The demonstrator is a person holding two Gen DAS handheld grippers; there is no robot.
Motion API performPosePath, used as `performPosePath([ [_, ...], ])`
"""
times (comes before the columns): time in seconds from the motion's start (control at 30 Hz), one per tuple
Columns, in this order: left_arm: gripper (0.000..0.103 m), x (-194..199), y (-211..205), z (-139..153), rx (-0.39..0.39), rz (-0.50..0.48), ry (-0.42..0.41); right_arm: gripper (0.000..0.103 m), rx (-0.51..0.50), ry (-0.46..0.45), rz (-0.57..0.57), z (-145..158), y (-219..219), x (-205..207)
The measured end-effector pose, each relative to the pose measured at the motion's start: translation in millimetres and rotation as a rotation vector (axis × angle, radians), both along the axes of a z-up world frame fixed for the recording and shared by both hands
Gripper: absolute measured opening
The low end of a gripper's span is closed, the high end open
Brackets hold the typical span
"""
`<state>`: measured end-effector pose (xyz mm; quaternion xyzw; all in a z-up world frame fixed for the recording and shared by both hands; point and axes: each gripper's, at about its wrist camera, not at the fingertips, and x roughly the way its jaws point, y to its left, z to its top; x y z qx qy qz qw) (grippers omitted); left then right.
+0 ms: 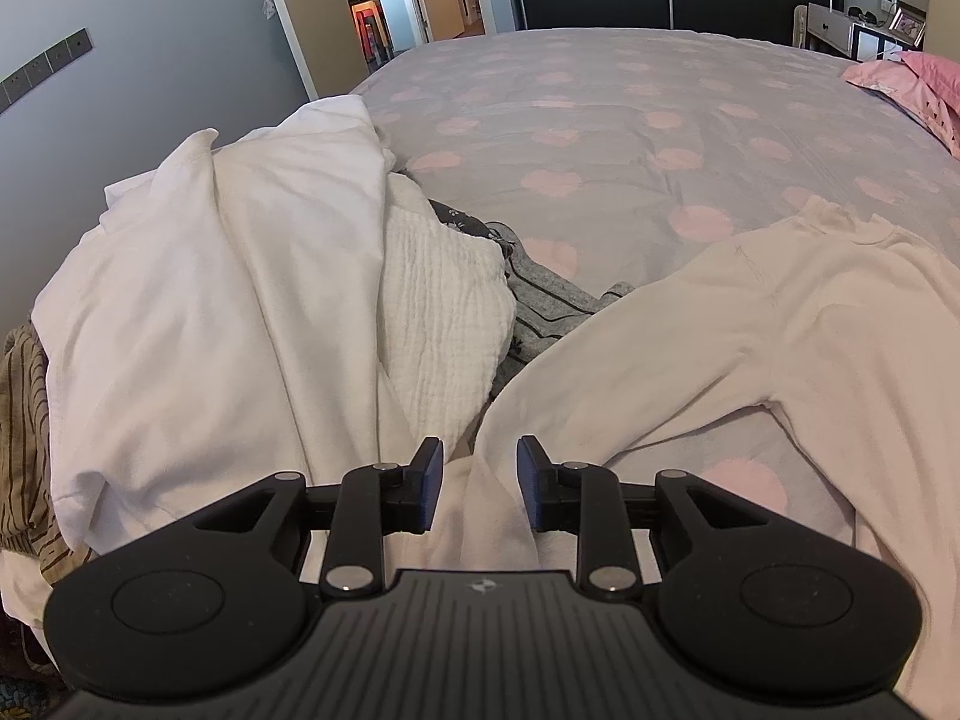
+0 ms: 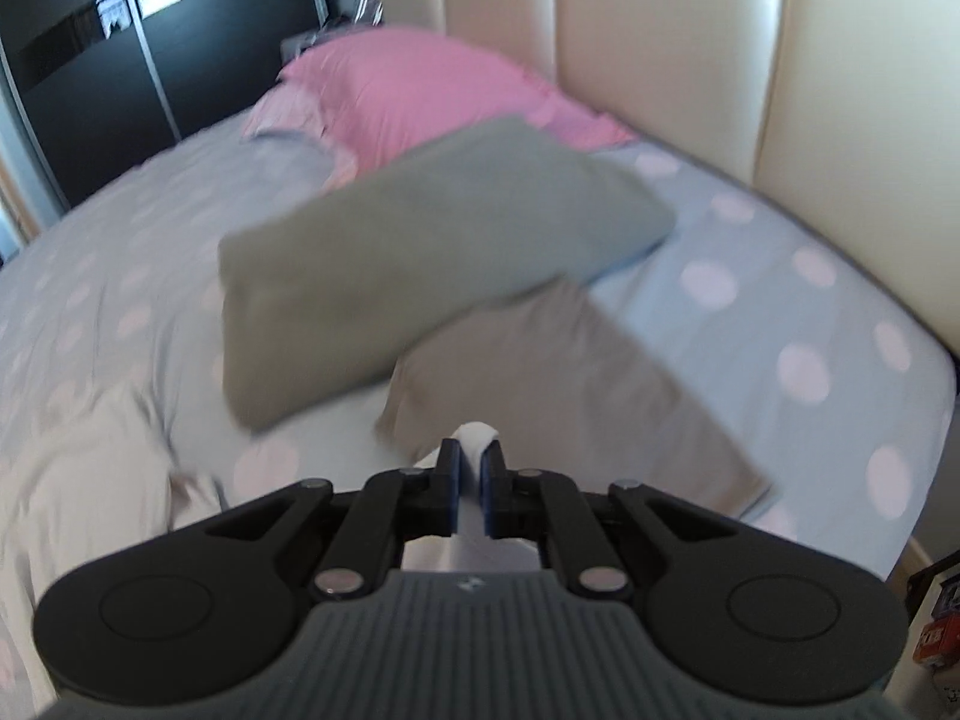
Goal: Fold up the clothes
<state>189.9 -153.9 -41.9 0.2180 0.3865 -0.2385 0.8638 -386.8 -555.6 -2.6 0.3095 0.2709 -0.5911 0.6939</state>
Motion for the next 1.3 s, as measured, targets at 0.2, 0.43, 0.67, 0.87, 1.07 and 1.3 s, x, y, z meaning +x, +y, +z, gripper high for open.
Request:
performPosePath([
  [0.2,0.025,4,4,-1,0.002,0.025,0.002,0.008,-0.129,0.030,-0.085,64,-25,-23],
  [0.43,0.025,8,1,-9,0.036,0.028,0.006,0.008,-0.192,0.130,-0.296,75,-58,-77],
  [0.67,0.025,6,-9,-21,0.080,-0.001,0.015,0.008,-0.115,0.098,-0.360,25,-88,-115],
  [0.87,0.025,-12,-18,-23,0.072,-0.105,0.024,0.009,-0.124,0.113,-0.379,-1,-108,-114],
  [1.07,0.025,-33,-25,-26,0.049,-0.202,0.082,0.022,-0.101,0.204,-0.329,-16,-115,-96],
  [1.3,0.028,-64,-28,-31,-0.017,-0.348,0.196,0.025,-0.073,0.187,-0.209,-26,-94,-72],
])
